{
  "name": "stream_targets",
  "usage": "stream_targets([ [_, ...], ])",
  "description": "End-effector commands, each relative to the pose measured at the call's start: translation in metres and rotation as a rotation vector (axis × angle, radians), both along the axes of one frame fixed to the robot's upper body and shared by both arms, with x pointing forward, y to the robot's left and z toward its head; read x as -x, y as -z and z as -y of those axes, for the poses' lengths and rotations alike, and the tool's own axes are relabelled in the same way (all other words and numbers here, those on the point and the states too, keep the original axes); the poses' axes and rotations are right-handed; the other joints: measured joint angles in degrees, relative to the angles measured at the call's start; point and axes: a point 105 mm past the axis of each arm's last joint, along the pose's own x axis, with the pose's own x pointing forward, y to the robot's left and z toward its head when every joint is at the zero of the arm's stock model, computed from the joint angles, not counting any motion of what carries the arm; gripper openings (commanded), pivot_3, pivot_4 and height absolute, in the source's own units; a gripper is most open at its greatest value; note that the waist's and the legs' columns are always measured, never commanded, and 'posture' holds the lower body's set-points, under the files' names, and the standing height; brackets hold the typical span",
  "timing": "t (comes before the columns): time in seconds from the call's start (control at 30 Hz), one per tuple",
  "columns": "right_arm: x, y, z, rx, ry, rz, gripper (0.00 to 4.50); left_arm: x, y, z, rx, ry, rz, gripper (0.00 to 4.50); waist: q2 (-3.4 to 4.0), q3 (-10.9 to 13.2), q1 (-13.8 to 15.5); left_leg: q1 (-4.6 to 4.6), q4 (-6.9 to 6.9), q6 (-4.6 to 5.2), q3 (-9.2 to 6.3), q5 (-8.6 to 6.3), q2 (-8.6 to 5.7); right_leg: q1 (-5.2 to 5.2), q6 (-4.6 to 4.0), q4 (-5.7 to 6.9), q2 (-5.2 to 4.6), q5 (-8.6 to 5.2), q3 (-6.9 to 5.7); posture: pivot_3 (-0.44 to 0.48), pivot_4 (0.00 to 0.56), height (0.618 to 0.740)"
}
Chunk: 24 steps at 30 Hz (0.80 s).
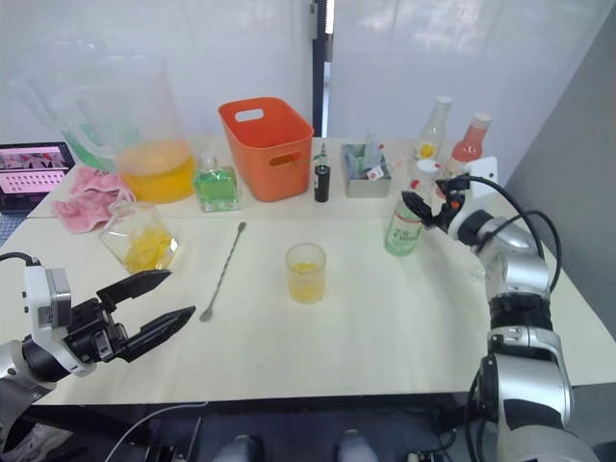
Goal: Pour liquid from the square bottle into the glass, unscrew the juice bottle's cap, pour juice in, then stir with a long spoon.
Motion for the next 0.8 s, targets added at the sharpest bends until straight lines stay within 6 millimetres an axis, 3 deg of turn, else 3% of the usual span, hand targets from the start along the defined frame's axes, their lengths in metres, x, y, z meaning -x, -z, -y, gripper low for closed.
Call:
stream_targets([
  [0.03, -0.005, -0.017, -0.003, 0.008, -0.007, 0.051, 4.5, 0.006, -0.004, 0.005, -0.024, 0.02, 0.036, 4.48, 0.01, 0.0, -0.1, 0.0, 0.0, 0.0, 0.01, 0.0, 0.0, -0.01, 0.0, 0.0, 0.0, 0.0, 0.01, 0.0, 0.15, 0.74],
  [0.1, -0.007, -0.018, -0.003, 0.007, -0.006, 0.05, 4.5, 0.007, -0.003, 0.004, -0.034, 0.019, 0.035, 4.48, 0.02, 0.0, -0.1, 0.0, -0.02, 0.0, 0.01, 0.0, 0.0, -0.03, -0.01, 0.0, 0.0, 0.0, 0.0, 0.0, 0.15, 0.74],
  [0.43, -0.007, -0.02, -0.008, -0.006, -0.047, 0.065, 1.4, 0.005, 0.0, 0.003, -0.038, 0.026, 0.027, 4.5, 0.05, 0.0, -0.1, 0.0, -0.05, 0.0, 0.01, 0.0, 0.0, -0.04, -0.01, -0.02, 0.0, 0.0, 0.01, 0.0, 0.15, 0.74],
  [0.57, -0.003, -0.026, -0.007, 0.0, -0.065, 0.08, 1.31, 0.003, 0.0, 0.003, -0.046, 0.038, 0.026, 4.5, 0.06, 0.0, -0.2, 0.0, -0.07, 0.0, 0.01, 0.0, 0.0, -0.05, -0.01, -0.02, 0.0, 0.0, 0.0, 0.0, 0.15, 0.74],
  [0.67, 0.005, -0.041, -0.006, 0.0, -0.101, 0.125, 1.31, 0.001, 0.0, 0.003, -0.058, 0.056, 0.026, 4.5, 0.15, 0.1, -0.2, -0.01, -0.08, 0.0, 0.02, 0.0, 0.0, -0.06, -0.01, -0.02, 0.0, 0.0, 0.01, 0.0, 0.15, 0.74],
  [0.8, 0.033, -0.059, -0.017, 0.059, -0.266, 0.162, 1.31, -0.002, 0.003, 0.004, -0.075, 0.101, 0.016, 4.5, 0.37, 0.2, 0.1, -0.08, -0.09, 0.0, 0.02, 0.0, 0.0, -0.11, -0.01, -0.02, 0.0, -0.01, 0.01, 0.0, 0.15, 0.74],
])
